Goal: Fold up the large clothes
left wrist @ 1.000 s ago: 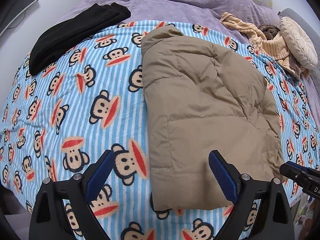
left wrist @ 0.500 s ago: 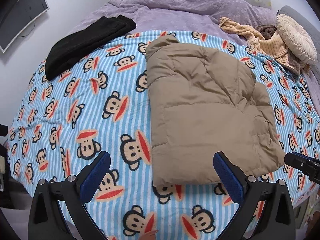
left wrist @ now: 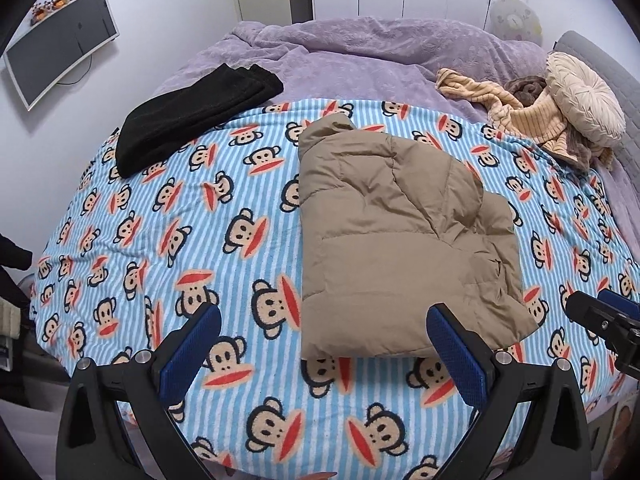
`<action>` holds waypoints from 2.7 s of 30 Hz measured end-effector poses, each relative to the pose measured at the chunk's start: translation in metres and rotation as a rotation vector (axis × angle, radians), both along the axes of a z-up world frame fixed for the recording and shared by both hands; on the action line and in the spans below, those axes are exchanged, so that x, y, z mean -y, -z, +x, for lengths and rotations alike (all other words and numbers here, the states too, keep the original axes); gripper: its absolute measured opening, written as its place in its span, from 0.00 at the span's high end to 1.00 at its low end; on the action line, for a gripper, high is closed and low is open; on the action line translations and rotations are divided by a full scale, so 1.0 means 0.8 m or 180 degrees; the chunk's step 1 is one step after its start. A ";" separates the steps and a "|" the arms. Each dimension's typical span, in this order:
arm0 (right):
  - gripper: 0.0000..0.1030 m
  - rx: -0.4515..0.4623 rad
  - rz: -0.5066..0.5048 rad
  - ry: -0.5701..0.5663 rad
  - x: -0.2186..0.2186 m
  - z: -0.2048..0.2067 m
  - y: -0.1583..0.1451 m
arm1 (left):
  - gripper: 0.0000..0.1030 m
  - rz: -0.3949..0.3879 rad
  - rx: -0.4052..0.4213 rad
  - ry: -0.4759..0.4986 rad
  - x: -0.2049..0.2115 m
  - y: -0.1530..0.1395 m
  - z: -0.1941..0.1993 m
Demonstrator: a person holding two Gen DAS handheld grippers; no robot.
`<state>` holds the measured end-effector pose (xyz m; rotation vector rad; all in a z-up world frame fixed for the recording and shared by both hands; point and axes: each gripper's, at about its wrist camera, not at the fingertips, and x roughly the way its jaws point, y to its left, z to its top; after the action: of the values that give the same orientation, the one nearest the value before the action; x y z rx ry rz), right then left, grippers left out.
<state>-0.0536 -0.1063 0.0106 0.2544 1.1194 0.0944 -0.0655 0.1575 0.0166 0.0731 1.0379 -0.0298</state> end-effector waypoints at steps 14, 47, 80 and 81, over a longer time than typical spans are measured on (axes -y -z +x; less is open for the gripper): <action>0.00 0.0198 -0.0140 0.0052 -0.001 -0.004 -0.036 | 0.00 -0.0070 0.0107 -0.0107 -0.007 -0.028 -0.009; 0.00 0.0193 -0.0139 0.0066 -0.008 -0.009 -0.037 | 0.00 -0.0053 0.0101 -0.0138 -0.013 -0.031 -0.011; 0.00 0.0191 -0.0132 0.0054 -0.004 -0.009 -0.037 | 0.00 -0.0051 0.0107 -0.0155 -0.014 -0.032 -0.010; 0.00 0.0192 -0.0135 0.0051 -0.004 -0.008 -0.037 | 0.00 -0.0048 0.0106 -0.0154 -0.014 -0.032 -0.010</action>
<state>-0.0599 -0.1035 0.0398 0.2211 1.0582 0.0637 -0.0738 0.1684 0.0425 0.0347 1.0057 0.0075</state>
